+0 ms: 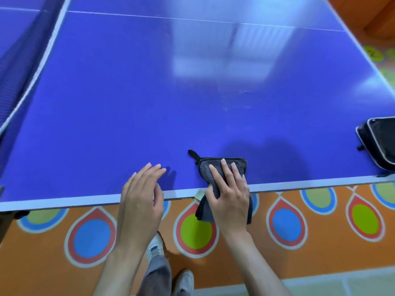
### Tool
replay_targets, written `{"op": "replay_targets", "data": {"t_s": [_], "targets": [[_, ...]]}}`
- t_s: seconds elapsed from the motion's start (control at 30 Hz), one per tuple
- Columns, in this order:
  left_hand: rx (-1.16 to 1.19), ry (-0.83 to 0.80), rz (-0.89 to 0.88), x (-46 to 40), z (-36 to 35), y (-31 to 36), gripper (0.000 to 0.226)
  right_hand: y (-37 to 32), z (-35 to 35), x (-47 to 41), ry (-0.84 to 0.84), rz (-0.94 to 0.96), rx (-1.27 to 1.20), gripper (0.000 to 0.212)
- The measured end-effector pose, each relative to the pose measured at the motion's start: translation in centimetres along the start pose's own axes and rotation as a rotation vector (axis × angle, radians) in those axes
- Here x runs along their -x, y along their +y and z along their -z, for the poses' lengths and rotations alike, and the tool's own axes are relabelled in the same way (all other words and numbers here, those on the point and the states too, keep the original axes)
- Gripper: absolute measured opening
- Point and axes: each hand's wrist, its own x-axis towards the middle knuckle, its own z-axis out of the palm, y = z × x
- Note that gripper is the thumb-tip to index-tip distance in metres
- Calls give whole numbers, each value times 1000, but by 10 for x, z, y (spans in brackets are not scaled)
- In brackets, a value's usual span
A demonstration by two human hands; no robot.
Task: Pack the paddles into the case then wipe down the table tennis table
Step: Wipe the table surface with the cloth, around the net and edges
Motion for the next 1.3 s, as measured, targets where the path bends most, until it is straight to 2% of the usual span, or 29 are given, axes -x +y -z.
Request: {"op": "replay_targets", "data": {"t_s": [0.17, 0.4, 0.73, 0.87, 1.03, 1.17, 1.3], "targets": [[-5, 12, 16, 0, 4, -10, 45, -7, -10, -35, -3, 19, 50, 54], [-32, 19, 60, -5, 16, -35, 45, -44, -42, -95, -10, -24, -49, 46], [-20, 144, 105, -23, 39, -57, 38, -159, -64, -23, -60, 158, -41, 46], [-25, 123, 146, -25, 49, -65, 35, -193, -72, 15, -96, 233, -35, 46], [-75, 125, 134, -20, 65, -88, 36, -158, -59, 0, -160, 350, -29, 48], [-91, 95, 169, -10, 79, -112, 35, -109, -42, -12, -77, 191, -21, 50], [-82, 93, 181, -4, 93, -137, 35, -59, -24, -26, -84, 62, 51, 57]]}}
